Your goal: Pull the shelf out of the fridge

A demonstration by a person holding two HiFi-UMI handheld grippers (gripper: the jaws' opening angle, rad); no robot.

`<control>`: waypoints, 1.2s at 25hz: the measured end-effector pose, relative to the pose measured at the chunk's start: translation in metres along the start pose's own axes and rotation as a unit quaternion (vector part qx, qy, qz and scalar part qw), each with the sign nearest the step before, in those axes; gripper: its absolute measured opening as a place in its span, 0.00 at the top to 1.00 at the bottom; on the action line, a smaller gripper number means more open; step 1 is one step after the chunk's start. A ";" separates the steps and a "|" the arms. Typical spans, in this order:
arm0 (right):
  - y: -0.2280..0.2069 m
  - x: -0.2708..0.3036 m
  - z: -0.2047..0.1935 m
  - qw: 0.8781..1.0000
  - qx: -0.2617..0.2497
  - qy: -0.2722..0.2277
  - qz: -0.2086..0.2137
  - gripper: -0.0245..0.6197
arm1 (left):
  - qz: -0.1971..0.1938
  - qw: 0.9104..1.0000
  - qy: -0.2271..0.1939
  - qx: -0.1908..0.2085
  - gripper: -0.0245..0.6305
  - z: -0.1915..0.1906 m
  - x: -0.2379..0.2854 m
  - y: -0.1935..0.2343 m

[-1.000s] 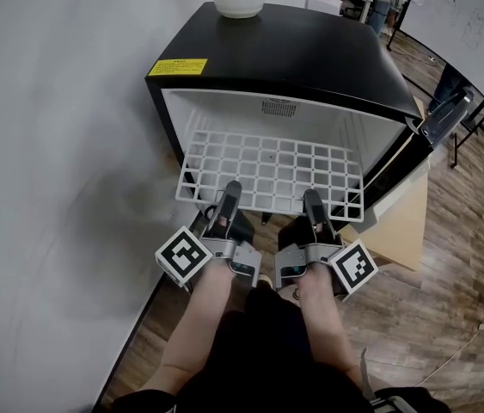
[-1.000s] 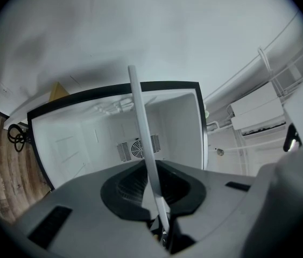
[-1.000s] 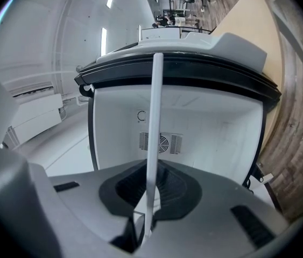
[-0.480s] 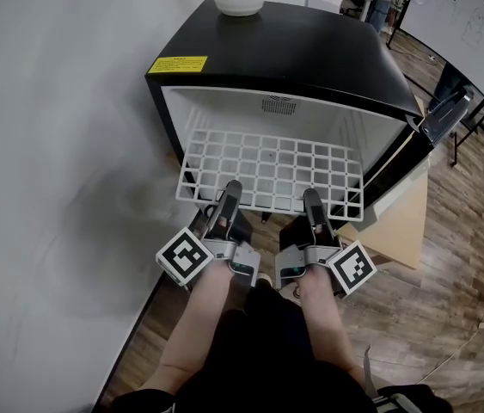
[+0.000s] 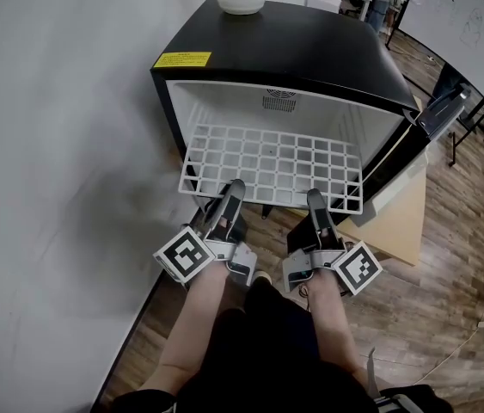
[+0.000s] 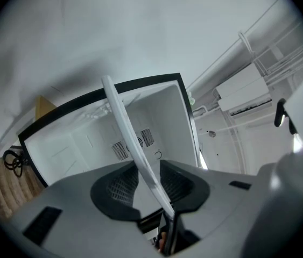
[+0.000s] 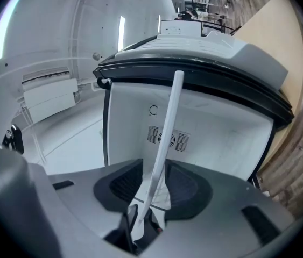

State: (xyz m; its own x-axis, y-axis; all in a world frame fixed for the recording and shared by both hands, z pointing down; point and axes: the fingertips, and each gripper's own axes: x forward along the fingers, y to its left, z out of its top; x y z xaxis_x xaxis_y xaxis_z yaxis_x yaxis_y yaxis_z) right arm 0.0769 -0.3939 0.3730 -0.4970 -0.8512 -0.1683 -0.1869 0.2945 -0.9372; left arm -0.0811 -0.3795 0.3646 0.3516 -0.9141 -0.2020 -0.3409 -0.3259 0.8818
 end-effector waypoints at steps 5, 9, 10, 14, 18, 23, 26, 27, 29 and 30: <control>0.010 -0.009 -0.013 0.998 -0.060 0.034 0.004 0.79 | -0.001 0.998 0.031 0.055 0.81 -0.007 -0.013 -0.001; 0.018 -0.016 -0.022 0.992 -0.112 0.054 0.008 0.77 | -0.001 0.995 0.046 0.088 0.80 -0.012 -0.022 -0.005; 0.018 -0.018 -0.024 0.991 -0.120 0.059 0.009 0.77 | 0.001 0.994 0.049 0.096 0.80 -0.014 -0.024 -0.005; 0.017 -0.027 -0.030 0.982 -0.171 0.079 -0.002 0.77 | 0.011 0.987 0.068 0.148 0.80 -0.022 -0.033 -0.003; 0.007 -0.041 -0.031 0.963 -0.248 0.099 -0.038 0.80 | 0.043 0.970 0.088 0.225 0.80 -0.027 -0.041 0.003; 0.002 -0.052 -0.025 0.944 -0.307 0.110 -0.047 0.83 | 0.075 0.930 0.112 0.342 0.80 -0.026 -0.051 0.010; 0.000 -0.054 -0.025 0.937 -0.326 0.120 -0.040 0.87 | 0.070 0.905 0.126 0.400 0.81 -0.031 -0.051 0.007; -0.001 -0.054 -0.026 0.932 -0.338 0.127 -0.038 0.89 | 0.063 0.898 0.131 0.415 0.82 -0.034 -0.051 0.006; -0.001 -0.054 -0.028 0.923 -0.358 0.138 -0.030 0.91 | 0.045 0.891 0.140 0.429 0.91 -0.041 -0.050 0.004; -0.001 -0.055 -0.029 0.920 -0.365 0.142 -0.024 0.93 | 0.037 0.889 0.143 0.432 0.94 -0.045 -0.050 0.003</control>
State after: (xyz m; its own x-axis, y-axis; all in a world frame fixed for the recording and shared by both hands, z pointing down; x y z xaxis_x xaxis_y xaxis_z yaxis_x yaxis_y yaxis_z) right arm 0.0797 -0.3348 0.3918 -0.6548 -0.7540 0.0518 -0.6826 0.5606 -0.4687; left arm -0.0609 -0.3239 0.3967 0.4653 -0.8824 0.0692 -0.8722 -0.4438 0.2057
